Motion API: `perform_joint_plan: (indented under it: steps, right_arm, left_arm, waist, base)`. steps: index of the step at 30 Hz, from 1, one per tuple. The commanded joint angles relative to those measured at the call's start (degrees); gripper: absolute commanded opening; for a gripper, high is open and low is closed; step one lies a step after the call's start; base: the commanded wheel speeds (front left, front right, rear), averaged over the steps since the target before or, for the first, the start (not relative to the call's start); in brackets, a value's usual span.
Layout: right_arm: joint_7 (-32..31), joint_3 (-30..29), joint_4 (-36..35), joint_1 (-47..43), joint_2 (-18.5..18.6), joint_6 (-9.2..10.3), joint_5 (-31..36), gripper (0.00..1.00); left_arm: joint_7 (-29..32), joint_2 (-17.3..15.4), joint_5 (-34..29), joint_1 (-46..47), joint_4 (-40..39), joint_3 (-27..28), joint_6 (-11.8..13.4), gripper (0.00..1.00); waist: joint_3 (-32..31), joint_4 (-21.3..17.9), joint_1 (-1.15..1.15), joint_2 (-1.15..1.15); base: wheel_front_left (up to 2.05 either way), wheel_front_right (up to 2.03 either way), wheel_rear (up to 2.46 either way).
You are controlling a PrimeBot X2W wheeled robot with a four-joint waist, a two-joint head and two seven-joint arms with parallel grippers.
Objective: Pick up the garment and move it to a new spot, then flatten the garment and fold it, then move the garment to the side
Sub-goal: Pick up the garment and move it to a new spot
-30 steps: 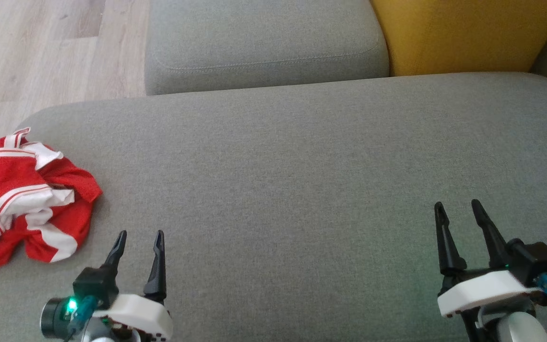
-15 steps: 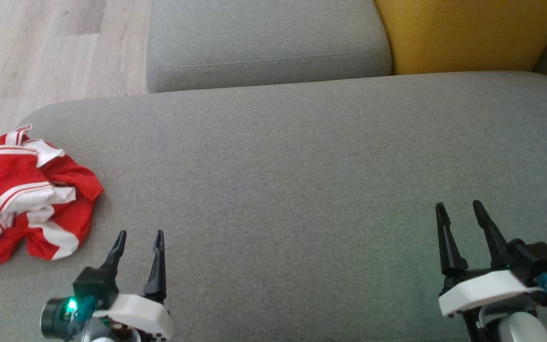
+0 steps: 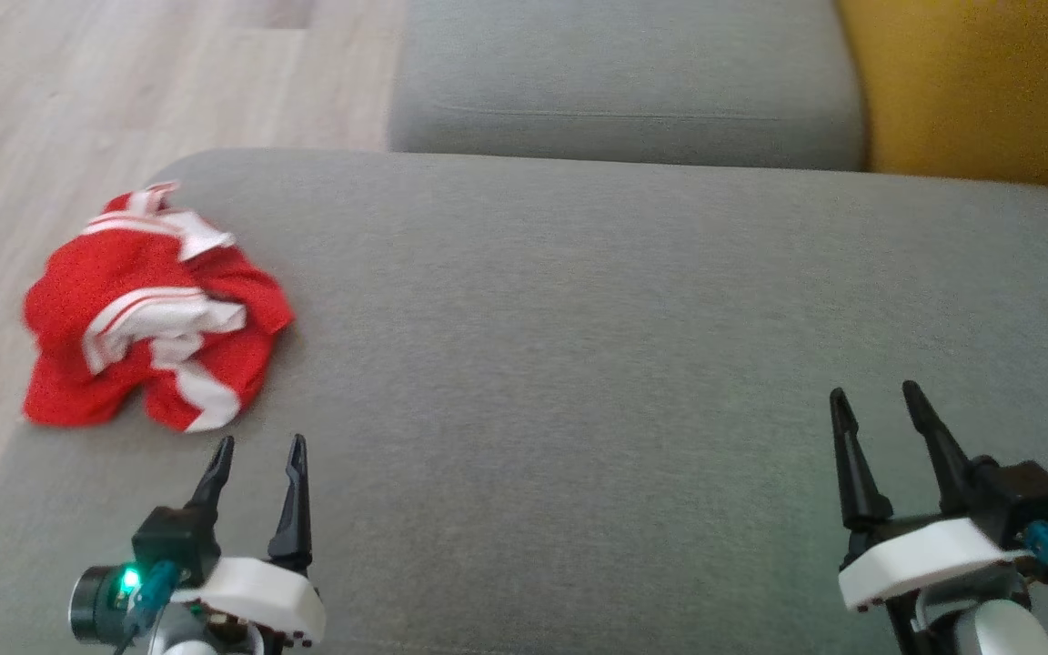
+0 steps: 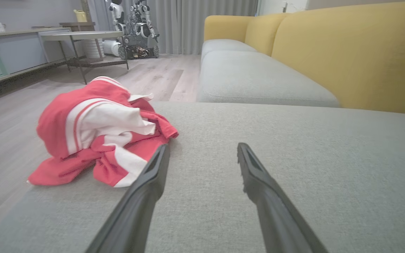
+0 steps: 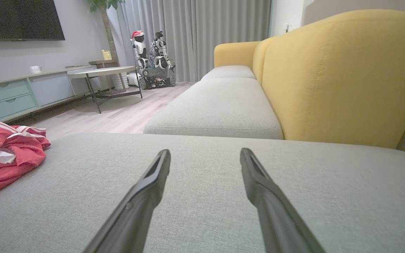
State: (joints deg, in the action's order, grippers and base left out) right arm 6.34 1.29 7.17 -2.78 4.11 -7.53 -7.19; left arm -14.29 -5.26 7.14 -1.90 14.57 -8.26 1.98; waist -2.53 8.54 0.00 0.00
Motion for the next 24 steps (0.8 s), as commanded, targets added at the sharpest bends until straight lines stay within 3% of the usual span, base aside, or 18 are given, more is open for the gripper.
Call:
perform_joint_plan:
  steps: [1, 12, 24]
  right_arm:
    - [-0.34, 1.63, -2.36, 1.44, 0.0, 0.04, 0.36, 1.0]
    - [-1.12, 3.23, -3.33, 1.29, -0.53, 0.04, 0.95, 1.0]
    - [-1.24, 3.27, -3.32, 1.27, -0.95, 0.04, 0.99, 1.0]
  left_arm:
    - [-0.71, -0.72, -0.43, 3.65, -2.12, 2.47, -0.02, 1.0]
    - [-0.71, -1.35, -0.63, 3.84, -2.68, 3.36, -0.22, 1.0]
    - [-0.71, -1.31, -0.91, 3.85, -2.74, 3.44, -0.56, 1.0]
  waist:
    - [0.02, 3.78, 0.0, 0.0]
    - [-0.28, 12.63, 0.0, 0.0]
    - [-0.53, 15.09, 0.0, 0.0]
  base:
    - [0.0, 0.0, 0.0]
    - [0.0, 0.0, 0.0]
    - [0.0, 0.0, 0.0]
